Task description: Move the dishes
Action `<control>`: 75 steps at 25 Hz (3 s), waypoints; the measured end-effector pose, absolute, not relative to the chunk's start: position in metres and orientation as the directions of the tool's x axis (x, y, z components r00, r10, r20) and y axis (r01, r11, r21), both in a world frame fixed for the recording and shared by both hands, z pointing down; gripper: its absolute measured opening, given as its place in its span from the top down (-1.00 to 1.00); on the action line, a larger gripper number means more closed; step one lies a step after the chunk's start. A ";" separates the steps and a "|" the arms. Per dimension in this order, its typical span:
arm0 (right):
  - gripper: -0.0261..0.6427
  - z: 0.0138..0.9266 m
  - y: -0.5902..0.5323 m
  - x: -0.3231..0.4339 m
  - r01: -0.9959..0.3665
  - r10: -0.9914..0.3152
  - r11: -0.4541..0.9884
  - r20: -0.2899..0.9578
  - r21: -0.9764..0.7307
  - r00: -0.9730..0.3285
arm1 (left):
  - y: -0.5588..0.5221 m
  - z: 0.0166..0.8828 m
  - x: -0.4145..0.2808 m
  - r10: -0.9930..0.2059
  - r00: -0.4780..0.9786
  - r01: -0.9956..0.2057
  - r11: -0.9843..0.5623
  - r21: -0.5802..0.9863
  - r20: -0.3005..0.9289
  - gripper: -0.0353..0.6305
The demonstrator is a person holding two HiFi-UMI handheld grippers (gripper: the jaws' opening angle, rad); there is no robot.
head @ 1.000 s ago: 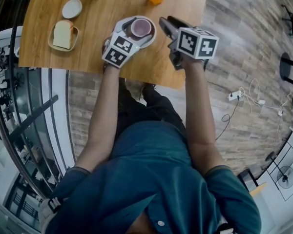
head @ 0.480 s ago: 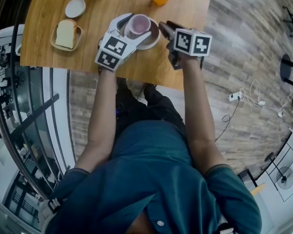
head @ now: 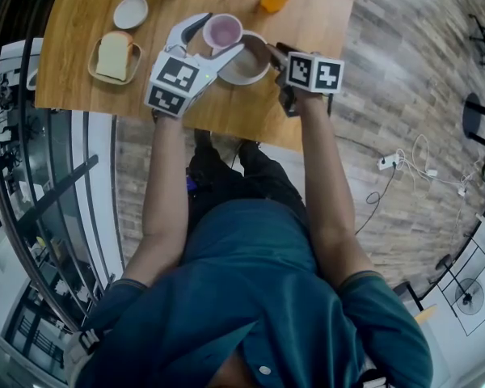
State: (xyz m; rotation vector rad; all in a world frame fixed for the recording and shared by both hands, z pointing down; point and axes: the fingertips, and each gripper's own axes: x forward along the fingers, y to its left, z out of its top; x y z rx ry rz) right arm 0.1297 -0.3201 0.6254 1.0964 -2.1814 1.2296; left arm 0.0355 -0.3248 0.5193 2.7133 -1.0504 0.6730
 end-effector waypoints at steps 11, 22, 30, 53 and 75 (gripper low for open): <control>0.58 0.647 -0.316 0.123 -0.808 -0.396 0.294 0.705 -0.510 -0.589 | -0.336 0.522 -0.015 -0.648 0.597 -0.722 -0.691 -0.035 0.473 -0.15; 0.66 0.660 -0.314 0.120 -0.822 -0.373 0.265 0.733 -0.504 -0.570 | -0.333 0.556 -0.057 -0.643 0.549 -0.754 -0.657 -0.017 0.534 -0.15; 0.84 0.659 -0.314 0.120 -0.832 -0.373 0.248 0.744 -0.496 -0.555 | -0.327 0.584 -0.075 -0.633 0.533 -0.770 -0.638 0.012 0.562 -0.15; 0.84 0.587 -0.348 0.134 -0.820 -0.462 0.290 0.678 -0.493 -0.571 | -0.326 0.614 -0.078 -0.643 0.529 -0.784 -0.620 0.029 0.554 -0.17; 0.84 0.591 -0.372 0.217 -0.878 -0.529 0.179 0.709 -0.444 -0.466 | -0.322 0.604 -0.073 -0.641 0.555 -0.760 -0.650 0.010 0.531 -0.22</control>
